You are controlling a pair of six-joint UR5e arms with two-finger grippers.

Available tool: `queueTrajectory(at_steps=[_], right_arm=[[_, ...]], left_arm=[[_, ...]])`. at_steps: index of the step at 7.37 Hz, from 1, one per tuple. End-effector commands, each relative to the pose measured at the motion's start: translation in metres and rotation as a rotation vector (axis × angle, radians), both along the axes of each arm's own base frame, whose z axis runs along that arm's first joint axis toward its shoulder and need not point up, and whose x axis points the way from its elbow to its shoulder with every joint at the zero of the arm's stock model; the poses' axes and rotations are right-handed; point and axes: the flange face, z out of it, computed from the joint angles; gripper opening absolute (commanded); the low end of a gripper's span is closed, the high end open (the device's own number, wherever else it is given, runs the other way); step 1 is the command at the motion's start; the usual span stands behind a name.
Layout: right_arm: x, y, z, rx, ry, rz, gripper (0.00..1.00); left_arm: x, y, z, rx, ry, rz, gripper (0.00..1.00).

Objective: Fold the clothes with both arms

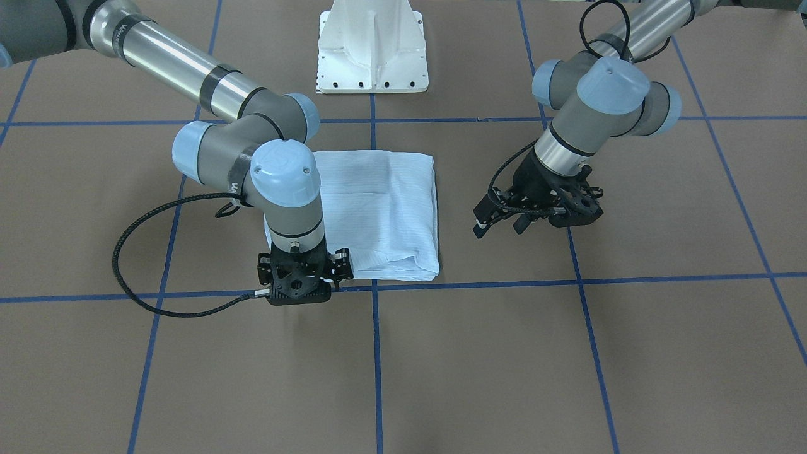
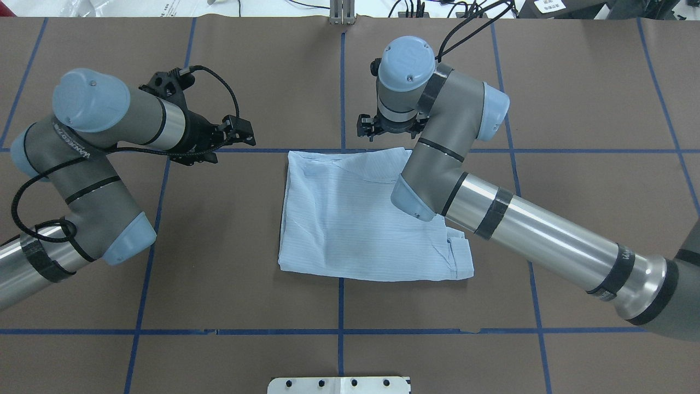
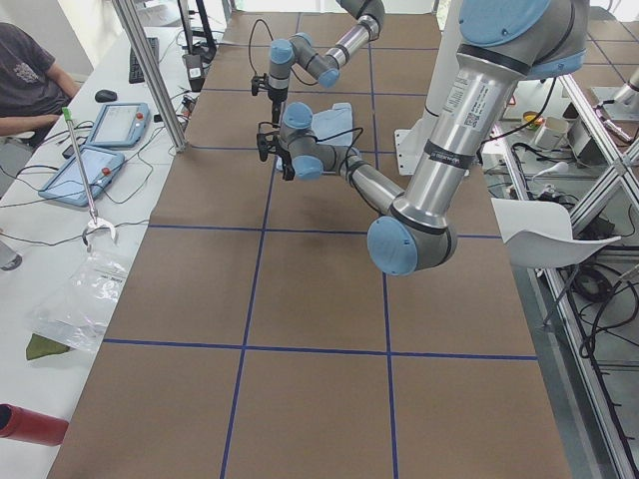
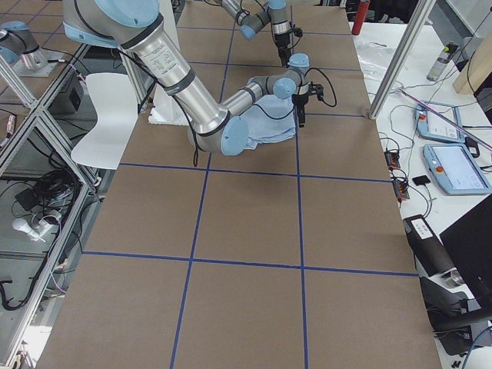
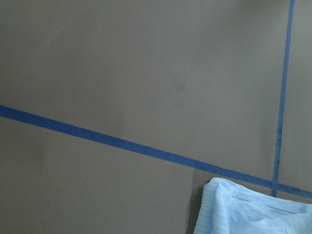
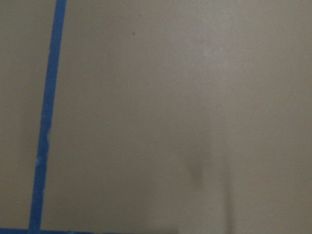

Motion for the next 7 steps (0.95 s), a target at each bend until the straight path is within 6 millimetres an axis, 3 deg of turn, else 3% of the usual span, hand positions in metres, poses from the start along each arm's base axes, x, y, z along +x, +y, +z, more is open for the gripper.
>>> queueTrajectory(at_steps=[1, 2, 3, 5, 6, 7], right_arm=[[0.09, -0.055, 0.021, -0.022, -0.038, -0.017, 1.0], [0.146, -0.079, 0.049, -0.019, -0.041, -0.042, 1.0], [0.208, -0.095, 0.086, 0.035, -0.026, -0.099, 1.0], [0.309, -0.087, 0.16, 0.016, 0.008, -0.033, 1.0], [0.351, -0.079, 0.191, 0.005, 0.024, -0.018, 1.0], [0.395, -0.07, 0.228, 0.034, 0.035, -0.087, 1.0]], left_arm=[[-0.062, -0.03, 0.026, 0.087, -0.063, 0.008, 1.0], [-0.105, -0.044, 0.055, 0.155, -0.128, 0.013, 1.0], [-0.164, -0.055, 0.088, 0.23, -0.19, 0.041, 1.0], [-0.296, -0.06, 0.158, 0.322, -0.331, 0.107, 1.0], [-0.35, -0.057, 0.183, 0.382, -0.43, 0.154, 1.0], [-0.397, -0.056, 0.194, 0.416, -0.511, 0.209, 1.0]])
